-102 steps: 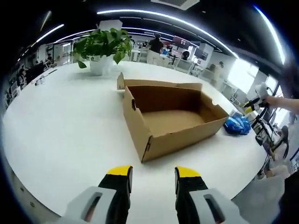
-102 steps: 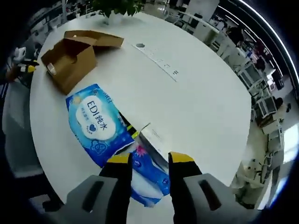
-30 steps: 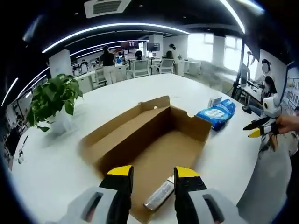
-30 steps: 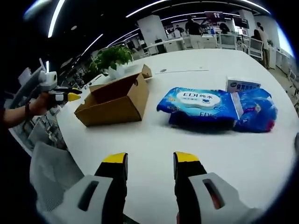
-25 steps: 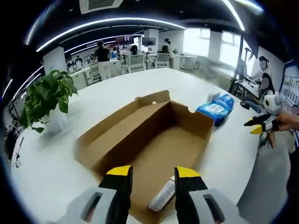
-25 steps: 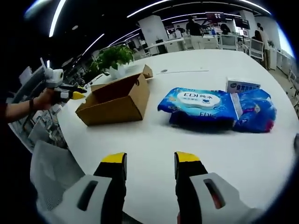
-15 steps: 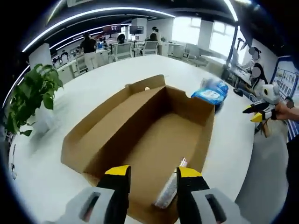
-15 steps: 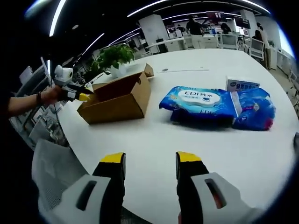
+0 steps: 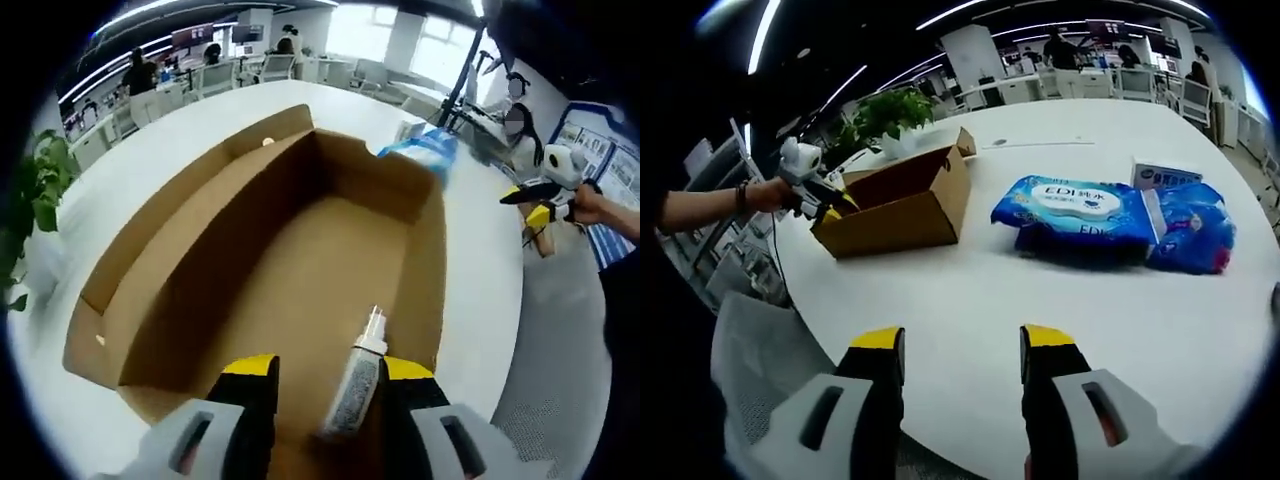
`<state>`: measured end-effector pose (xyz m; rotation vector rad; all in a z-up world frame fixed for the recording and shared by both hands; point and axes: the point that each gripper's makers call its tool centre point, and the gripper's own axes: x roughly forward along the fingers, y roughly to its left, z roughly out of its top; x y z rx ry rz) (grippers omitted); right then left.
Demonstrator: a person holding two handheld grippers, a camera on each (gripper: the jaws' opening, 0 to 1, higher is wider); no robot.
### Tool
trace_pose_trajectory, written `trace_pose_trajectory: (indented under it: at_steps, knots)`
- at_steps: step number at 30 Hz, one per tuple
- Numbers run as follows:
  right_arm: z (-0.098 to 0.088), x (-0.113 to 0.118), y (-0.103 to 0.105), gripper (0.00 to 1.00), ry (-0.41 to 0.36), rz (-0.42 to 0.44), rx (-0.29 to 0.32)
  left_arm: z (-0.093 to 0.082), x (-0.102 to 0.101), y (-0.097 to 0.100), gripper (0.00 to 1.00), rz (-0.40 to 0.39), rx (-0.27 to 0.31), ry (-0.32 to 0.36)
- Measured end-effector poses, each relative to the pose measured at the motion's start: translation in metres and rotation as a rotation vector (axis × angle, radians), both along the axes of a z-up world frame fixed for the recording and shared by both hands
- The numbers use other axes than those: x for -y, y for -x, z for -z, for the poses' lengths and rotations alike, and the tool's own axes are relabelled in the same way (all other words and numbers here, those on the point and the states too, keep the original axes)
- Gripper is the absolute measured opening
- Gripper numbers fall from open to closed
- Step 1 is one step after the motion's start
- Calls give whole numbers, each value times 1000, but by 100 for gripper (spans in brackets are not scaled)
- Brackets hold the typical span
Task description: Operate the shoe box by opening the lid, removing the specified soft item, and placing it in the target area until the item is outside and the box remains undamaged.
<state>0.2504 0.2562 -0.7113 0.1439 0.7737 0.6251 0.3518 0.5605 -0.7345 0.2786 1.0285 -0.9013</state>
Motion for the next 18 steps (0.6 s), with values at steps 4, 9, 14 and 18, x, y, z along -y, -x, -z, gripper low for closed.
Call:
trace_pose_trajectory:
  at_steps: [4, 9, 14, 18]
  knots:
    - [1, 0, 0, 44, 3, -1, -4, 6, 2, 3, 42, 24, -68, 37]
    - [2, 3, 0, 44, 10, -4, -8, 15, 2, 4, 46, 50, -86, 33]
    - [5, 5, -2, 44, 13, -3, -12, 21, 4, 6, 44, 91, -75, -7]
    - [8, 4, -3, 43, 20, -9, -18, 24, 6, 9, 47, 130, -55, -42]
